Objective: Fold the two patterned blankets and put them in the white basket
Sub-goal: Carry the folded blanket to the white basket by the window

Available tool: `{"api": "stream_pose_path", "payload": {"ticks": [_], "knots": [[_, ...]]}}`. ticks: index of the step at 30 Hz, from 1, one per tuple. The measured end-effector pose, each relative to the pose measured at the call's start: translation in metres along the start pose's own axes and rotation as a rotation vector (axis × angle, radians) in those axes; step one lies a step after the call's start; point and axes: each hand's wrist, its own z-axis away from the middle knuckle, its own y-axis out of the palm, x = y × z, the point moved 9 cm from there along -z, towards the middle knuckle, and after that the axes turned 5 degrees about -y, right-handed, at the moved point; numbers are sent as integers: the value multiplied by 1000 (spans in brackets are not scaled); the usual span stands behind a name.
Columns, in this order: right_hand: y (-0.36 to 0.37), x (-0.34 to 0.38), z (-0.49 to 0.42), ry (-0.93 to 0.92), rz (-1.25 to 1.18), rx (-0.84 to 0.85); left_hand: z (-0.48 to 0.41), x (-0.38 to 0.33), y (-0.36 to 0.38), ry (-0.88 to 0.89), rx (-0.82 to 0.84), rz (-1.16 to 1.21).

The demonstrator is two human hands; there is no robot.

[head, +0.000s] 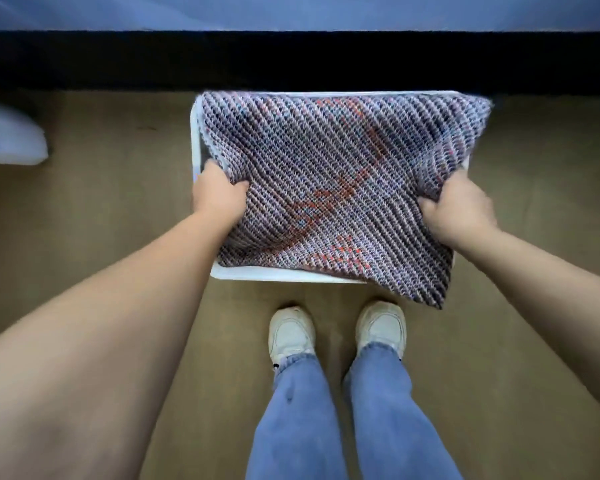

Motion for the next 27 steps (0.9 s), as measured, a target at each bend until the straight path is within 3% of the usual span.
{"api": "stream_pose_path", "payload": {"ticks": [6,11,13,15,18,20,22,27], "knots": [[13,26,-10,-159,382,-7,-2,2,23,7,-52,-71],[17,26,-9,-217,254,-32,4,2,19,63,-91,32],[16,28,-7,-229,150,-62,17,-7,16,225,-140,-41],[14,40,2,-308,109,-115,39,-20,28,500,-137,-264],[39,67,23,-569,208,-19,64,-16,76,775,70,-632],[71,69,26,-669,384,124,55,0,97,721,152,-766],[95,56,12,-643,531,221,33,16,105,583,178,-828],[122,31,-41,-534,709,189,-19,29,125,415,209,-862]]}}
